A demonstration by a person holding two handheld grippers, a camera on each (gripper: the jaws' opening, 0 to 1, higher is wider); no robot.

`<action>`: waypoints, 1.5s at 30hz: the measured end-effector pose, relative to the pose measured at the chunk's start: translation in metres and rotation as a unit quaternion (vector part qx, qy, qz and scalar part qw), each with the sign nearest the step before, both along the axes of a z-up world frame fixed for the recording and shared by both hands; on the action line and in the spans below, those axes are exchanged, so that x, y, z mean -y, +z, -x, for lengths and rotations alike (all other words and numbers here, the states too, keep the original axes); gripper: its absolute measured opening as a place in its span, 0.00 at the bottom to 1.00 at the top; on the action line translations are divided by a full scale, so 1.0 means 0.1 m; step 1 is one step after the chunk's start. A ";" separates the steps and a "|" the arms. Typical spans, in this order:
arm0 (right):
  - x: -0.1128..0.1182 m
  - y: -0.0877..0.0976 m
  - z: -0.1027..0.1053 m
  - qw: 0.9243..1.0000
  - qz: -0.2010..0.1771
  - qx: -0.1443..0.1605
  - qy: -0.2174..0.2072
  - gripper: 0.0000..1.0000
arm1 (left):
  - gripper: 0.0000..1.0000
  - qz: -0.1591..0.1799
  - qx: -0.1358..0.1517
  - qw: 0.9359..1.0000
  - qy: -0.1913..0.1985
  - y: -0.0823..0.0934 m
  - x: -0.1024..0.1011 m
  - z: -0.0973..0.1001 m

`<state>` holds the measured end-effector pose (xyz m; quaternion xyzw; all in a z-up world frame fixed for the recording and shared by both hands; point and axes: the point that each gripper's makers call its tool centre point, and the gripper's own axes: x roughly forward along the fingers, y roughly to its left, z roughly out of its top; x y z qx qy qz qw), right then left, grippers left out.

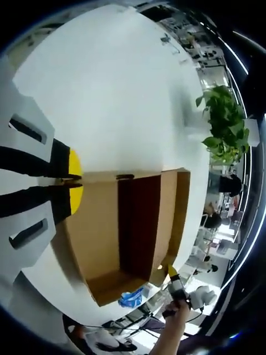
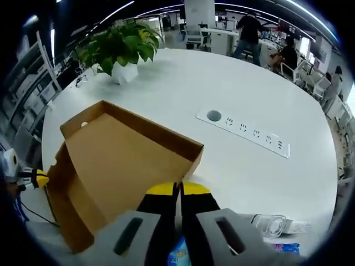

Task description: Operate the shoe box by opening the lid, removing the specified soft item, and placing it in the target area until the item is outside and the box remains undamaged.

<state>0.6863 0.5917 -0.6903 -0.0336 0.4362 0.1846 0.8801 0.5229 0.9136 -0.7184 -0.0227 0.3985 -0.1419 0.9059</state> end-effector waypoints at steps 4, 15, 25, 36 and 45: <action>0.00 0.09 0.00 1.000 -0.004 0.012 0.000 0.00 | 0.00 -0.003 0.002 1.000 0.000 0.00 0.00 0.00; -0.02 0.30 0.05 0.999 -0.016 0.044 0.000 0.00 | 0.00 0.001 0.001 1.000 0.000 0.01 0.01 0.00; -0.03 0.42 0.08 0.998 -0.024 0.066 -0.001 0.00 | 0.00 0.003 0.004 1.000 -0.001 0.01 0.01 0.00; -0.04 0.55 0.18 0.995 -0.028 0.094 0.005 0.00 | 0.00 0.004 0.008 1.000 -0.005 0.02 0.01 0.00; -0.05 0.66 0.33 0.993 -0.034 0.117 0.003 0.00 | 0.00 0.004 0.011 1.000 -0.010 0.02 0.01 0.01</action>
